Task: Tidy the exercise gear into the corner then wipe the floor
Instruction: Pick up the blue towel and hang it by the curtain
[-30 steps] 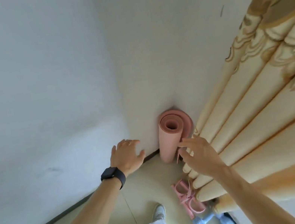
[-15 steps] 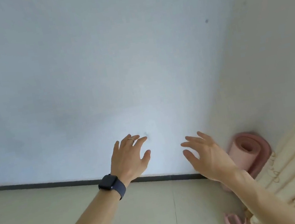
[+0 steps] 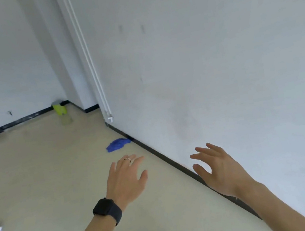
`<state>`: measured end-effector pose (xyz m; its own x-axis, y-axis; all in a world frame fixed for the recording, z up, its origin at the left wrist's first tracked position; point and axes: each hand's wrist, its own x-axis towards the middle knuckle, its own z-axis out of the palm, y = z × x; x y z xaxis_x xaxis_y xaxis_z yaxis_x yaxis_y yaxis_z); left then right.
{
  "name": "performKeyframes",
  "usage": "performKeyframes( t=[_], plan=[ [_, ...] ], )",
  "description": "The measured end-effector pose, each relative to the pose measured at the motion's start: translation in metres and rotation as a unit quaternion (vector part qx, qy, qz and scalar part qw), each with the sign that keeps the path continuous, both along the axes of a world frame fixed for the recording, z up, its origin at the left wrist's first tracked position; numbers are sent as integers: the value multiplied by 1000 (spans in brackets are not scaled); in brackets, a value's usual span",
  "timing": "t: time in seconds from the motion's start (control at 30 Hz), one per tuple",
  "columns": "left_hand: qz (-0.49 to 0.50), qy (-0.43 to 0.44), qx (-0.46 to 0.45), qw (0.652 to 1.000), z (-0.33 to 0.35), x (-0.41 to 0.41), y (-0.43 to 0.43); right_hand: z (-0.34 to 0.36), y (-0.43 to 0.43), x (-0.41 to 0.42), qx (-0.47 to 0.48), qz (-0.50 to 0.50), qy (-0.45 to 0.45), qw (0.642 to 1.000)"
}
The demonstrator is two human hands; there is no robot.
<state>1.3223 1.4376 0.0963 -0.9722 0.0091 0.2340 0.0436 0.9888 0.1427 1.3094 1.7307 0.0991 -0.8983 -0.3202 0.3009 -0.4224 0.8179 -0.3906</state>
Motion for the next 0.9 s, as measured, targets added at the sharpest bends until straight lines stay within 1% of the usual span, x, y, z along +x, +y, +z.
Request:
performKeyframes(
  t=[0.07,0.17,0.3,0.4,0.57,0.7,0.8,0.9],
  plan=[
    [46,-9,10,999,0,3,-77,1,-71,-16,8,41,-12,999],
    [93,-28,23,995,3,9,-162,12,-155,-38,3,72,-23,997],
    [134,-36,38,990,3,-6,-250,20,-250,-77,-1,100,-23,995],
    [154,-40,39,987,2,-27,-304,19,-308,-113,13,126,-26,992],
    [179,-23,25,983,10,-95,-400,21,-399,-201,35,150,-26,988],
    [210,-5,-3,978,25,-163,-480,37,-479,-282,12,188,11,982],
    [237,10,-5,971,43,-208,-534,43,-538,-347,-2,184,13,983],
    [264,43,20,963,62,-245,-584,47,-595,-405,-11,189,5,982]
  ],
)
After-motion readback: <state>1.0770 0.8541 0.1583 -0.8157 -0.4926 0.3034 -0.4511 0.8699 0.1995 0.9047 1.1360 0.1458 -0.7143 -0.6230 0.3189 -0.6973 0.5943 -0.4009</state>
